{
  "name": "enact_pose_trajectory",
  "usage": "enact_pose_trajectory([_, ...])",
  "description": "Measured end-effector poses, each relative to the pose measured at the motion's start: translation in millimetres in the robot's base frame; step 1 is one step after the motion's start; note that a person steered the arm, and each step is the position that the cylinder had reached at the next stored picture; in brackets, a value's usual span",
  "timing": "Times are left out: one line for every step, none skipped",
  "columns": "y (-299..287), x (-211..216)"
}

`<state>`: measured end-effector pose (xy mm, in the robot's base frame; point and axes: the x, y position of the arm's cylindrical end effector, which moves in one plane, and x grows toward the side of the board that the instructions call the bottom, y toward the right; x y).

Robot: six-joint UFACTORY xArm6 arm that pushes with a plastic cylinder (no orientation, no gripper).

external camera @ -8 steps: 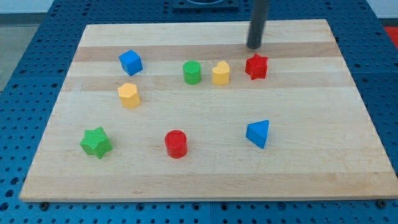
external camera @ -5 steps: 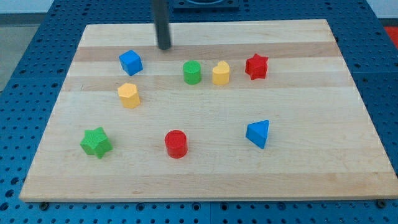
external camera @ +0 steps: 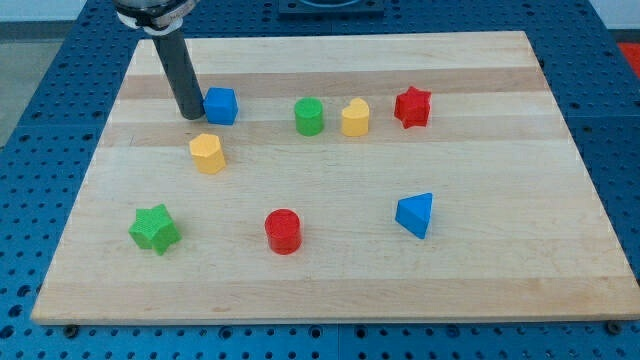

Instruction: Move the blue cube to the left side of the green circle

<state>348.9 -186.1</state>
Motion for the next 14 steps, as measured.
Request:
enact_pose_trajectory([-8.6,-14.4])
enact_pose_trajectory([-16.2,-31.1])
enact_pose_trajectory([-1.3,-16.6])
enact_pose_trajectory([24.1,16.2])
enact_pose_trajectory([36.5,34.7])
enact_pose_trajectory([23.6,31.2])
enact_pose_trajectory([-17.9,-3.6])
enact_pose_trajectory([-18.3,-23.5])
enact_pose_trajectory([-5.1,-11.3])
enact_pose_trajectory([15.4,14.8])
enact_pose_trajectory([34.4,24.9])
enact_pose_trajectory([47.7,25.5])
enact_pose_trajectory([13.6,16.0])
enact_pose_trajectory([3.8,-12.2])
